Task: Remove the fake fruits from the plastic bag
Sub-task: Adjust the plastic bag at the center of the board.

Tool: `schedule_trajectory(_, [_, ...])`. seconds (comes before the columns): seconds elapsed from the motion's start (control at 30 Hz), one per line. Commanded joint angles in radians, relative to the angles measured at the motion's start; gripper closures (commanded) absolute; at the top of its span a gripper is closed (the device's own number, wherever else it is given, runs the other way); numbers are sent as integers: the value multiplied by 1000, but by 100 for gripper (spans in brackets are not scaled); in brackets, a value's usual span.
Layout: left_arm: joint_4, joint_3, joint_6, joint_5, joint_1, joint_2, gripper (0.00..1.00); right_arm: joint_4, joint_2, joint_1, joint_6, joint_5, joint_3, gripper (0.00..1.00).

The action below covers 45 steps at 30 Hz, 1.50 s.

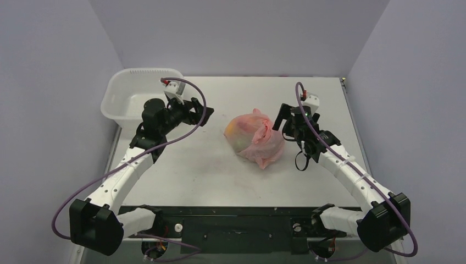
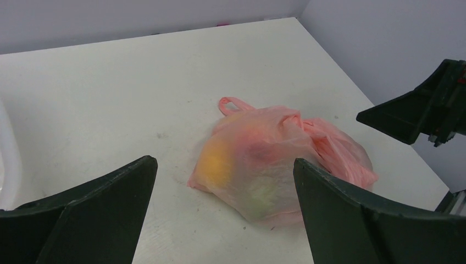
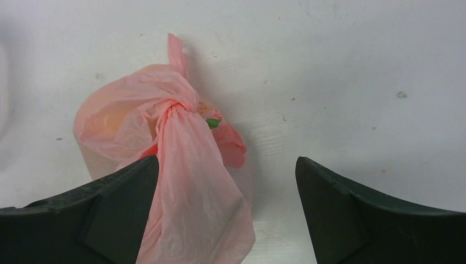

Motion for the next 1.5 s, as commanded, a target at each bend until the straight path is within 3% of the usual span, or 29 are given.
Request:
schedule_trajectory(0.0, [78, 0, -23, 104, -3, 25, 6, 180, -24, -48, 71, -210, -31, 10])
schedule_trajectory(0.17, [74, 10, -24, 145, -17, 42, 6, 190, 50, -51, 71, -372, -1, 11])
schedule_trajectory(0.27, [54, 23, -4, 153, -25, 51, 7, 198, 64, -44, 35, -399, -28, 22])
schedule_trajectory(0.43, [16, 36, 31, 142, -62, 71, 8, 203, 42, 36, -32, -333, -102, 30])
schedule_trajectory(0.6, [-2, 61, 30, 162, -89, 114, 11, 199, 43, 197, -64, -159, -174, 53])
schedule_trajectory(0.77, [-79, 85, 84, 128, -134, 130, 13, 277, 39, 354, -97, 11, -273, 60])
schedule_trajectory(0.9, [-158, 100, 169, 75, -202, 144, 14, 408, 59, 478, -75, 44, -374, 60])
schedule_trajectory(1.1, [-209, 143, 187, 112, -223, 190, 18, 533, 88, 687, -81, 204, -451, 56])
schedule_trajectory(1.3, [-310, 178, 257, 92, -271, 237, 22, 622, -33, 706, -52, 197, -544, 39])
schedule_trajectory(1.47, [-372, 210, 305, 55, -337, 269, 24, 648, -161, 699, -48, 205, -580, 33])
